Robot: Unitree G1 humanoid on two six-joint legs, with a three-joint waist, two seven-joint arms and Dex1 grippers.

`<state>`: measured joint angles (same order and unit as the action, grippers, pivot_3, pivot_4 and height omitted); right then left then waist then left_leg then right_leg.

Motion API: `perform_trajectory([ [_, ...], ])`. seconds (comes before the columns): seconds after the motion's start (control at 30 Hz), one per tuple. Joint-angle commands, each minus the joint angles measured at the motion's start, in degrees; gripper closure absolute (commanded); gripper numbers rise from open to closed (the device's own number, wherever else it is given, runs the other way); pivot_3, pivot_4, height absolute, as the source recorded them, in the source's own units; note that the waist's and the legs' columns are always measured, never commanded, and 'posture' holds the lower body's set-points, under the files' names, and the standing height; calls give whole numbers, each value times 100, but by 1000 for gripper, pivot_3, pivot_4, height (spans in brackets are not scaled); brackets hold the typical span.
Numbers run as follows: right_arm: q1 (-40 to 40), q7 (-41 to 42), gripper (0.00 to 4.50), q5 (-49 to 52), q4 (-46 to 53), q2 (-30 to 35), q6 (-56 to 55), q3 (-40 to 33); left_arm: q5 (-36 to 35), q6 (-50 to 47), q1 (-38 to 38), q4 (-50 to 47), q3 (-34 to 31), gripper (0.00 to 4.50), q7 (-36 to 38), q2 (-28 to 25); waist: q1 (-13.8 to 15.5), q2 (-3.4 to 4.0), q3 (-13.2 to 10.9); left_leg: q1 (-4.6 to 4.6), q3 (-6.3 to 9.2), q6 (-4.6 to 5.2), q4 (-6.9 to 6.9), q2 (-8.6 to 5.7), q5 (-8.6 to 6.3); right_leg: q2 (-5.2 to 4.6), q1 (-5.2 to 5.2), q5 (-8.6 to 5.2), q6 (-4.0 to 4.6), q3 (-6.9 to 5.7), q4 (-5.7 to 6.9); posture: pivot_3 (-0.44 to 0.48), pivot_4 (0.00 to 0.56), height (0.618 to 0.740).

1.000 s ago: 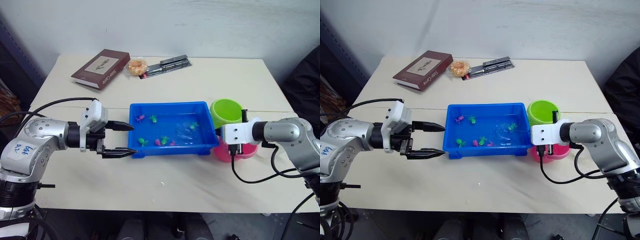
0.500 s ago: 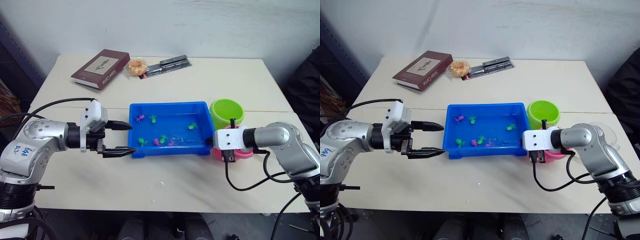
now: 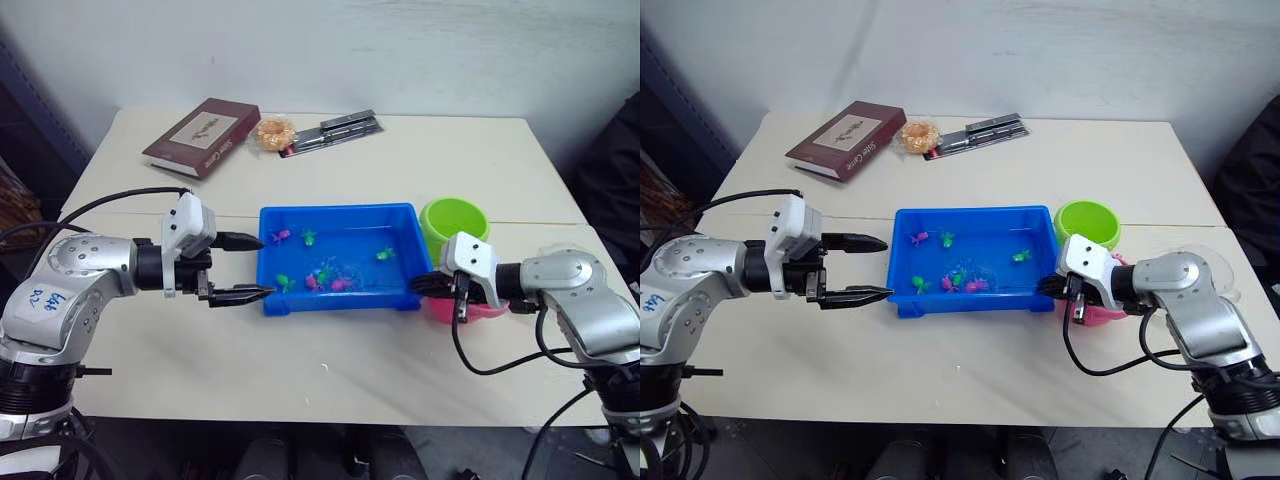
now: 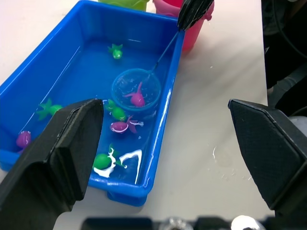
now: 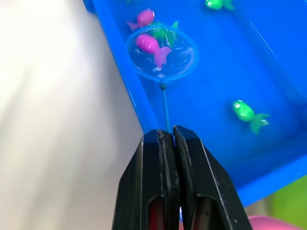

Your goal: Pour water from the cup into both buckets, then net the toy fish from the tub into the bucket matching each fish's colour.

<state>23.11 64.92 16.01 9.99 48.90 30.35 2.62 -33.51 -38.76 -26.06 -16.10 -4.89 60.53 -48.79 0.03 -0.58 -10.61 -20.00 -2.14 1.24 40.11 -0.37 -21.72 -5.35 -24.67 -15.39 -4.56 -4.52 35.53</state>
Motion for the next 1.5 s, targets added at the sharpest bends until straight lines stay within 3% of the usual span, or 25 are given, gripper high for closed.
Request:
perform_trajectory([
  [0.03, -114, -91, 4500, 445, 396, 141, 346, -589, -129, 41, -290, 142, 13, 45, 49, 139, 14, 0, 0, -1, 0, 0, 0, 0, 0, 0, 0, 0, 0, -1, 0, 0, 150, 740],
  [0.17, -561, -315, 4500, 890, 748, 222, 676, -1429, -88, 102, -673, 397, 217, 45, 123, 415, 79, 0, 0, -8, 4, 0, 1, -3, 0, -2, -1, 2, -3, -6, -2, 0, 150, 740],
  [0.33, -1761, -484, 4500, 1246, 1398, 277, 830, -2835, -274, -40, -1204, 759, 316, 45, 230, 820, 170, 1, 1, -14, 5, 1, 3, -5, 0, 1, -1, 2, -5, -14, -4, 0, 150, 740],
  [0.53, -3799, -605, 4500, 1440, 2403, -302, 822, -5095, -185, 107, -1892, 1376, 670, 45, 627, 1259, 202, 3, 2, -11, 0, 5, 3, -10, 3, 5, 4, 7, -12, -7, -4, 0, 150, 740],
  [0.67, -4687, -703, 4500, 1131, 2539, -657, 307, -5878, -83, 287, -2164, 1740, 866, 45, 848, 1509, 135, 3, 2, 6, -9, 6, 2, -11, 3, 9, 16, 9, -16, 9, -4, 0, 150, 740],
  [0.77, -5213, -756, 4500, 352, 2385, -781, -832, -5970, -43, 384, -2338, 1925, 960, 45, 962, 1707, 128, 3, 2, 22, -15, 6, -4, -12, 3, 9, 22, 8, -16, 19, -4, 0, 150, 740],
  [0.87, -5336, -874, 4500, -582, 2056, -720, -2678, -5721, 38, 493, -2435, 2088, 999, 45, 1024, 1816, 96, 2, 1, 40, -39, 6, -10, -13, 2, 15, 22, 8, -16, 44, -8, 0, 150, 740],
  [0.97, -5323, -1500, 4500, -2044, 1427, -408, -4749, -5464, 124, 590, -2477, 2216, 1030, 45, 1072, 1881, 65, 1, 1, 67, -68, 6, -16, -13, 2, 17, 25, 8, -17, 74, -2, 0, 150, 740],
  [1.17, -5306, -2679, 4500, -3995, 625, 90, -6940, -5241, 206, 670, -2513, 2314, 1009, 45, 1159, 1912, 67, 1, 1, 70, -72, 3, -17, -11, 3, 17, 25, 7, -16, 81, -2, 0, 150, 740],
  [1.3, -5176, -3355, 4500, -4704, 464, 284, -7719, -5354, 250, 706, -2522, 2340, 991, 45, 1180, 1916, 65, 1, 1, 71, -72, 0, -16, -9, 3, 18, 25, 6, -15, 82, -2, 0, 150, 740],
  [1.5, -5128, -3844, 4500, -5149, 296, 400, -7882, -5507, 362, 794, -2557, 2380, 1050, 45, 1244, 1881, 66, 1, 1, 70, -73, 0, -16, -9, 4, 18, 25, 6, -14, 83, -3, 0, 150, 740],
])
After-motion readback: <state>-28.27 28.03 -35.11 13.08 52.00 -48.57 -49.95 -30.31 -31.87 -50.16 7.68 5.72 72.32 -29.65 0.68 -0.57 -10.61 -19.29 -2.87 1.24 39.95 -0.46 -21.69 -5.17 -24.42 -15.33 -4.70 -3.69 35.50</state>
